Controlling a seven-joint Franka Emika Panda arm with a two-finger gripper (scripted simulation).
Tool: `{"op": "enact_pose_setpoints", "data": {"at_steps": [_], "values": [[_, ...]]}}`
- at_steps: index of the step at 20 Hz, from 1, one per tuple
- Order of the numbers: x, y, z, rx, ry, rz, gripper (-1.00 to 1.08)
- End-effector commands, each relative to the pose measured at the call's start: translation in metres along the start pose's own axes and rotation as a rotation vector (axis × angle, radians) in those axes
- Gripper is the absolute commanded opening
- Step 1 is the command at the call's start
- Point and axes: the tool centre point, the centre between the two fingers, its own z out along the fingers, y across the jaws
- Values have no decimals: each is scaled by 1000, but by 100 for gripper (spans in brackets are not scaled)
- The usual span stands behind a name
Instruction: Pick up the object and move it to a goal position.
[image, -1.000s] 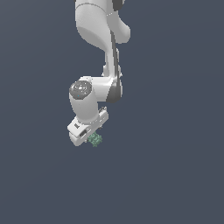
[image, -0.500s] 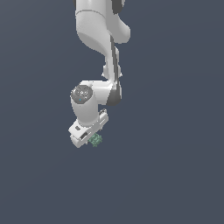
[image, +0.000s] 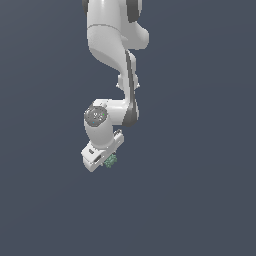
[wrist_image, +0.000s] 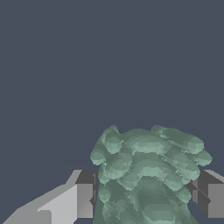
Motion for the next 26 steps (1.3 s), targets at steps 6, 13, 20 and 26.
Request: {"op": "enact_pose_setpoints", "data": {"at_steps": [6, 13, 20, 26], "values": [[0, 1, 0, -1, 1, 0, -100], [1, 1, -3, -1, 1, 0, -100], [4, 9, -30, -1, 1, 0, -100], [9, 21, -76, -1, 1, -1, -100]]}}
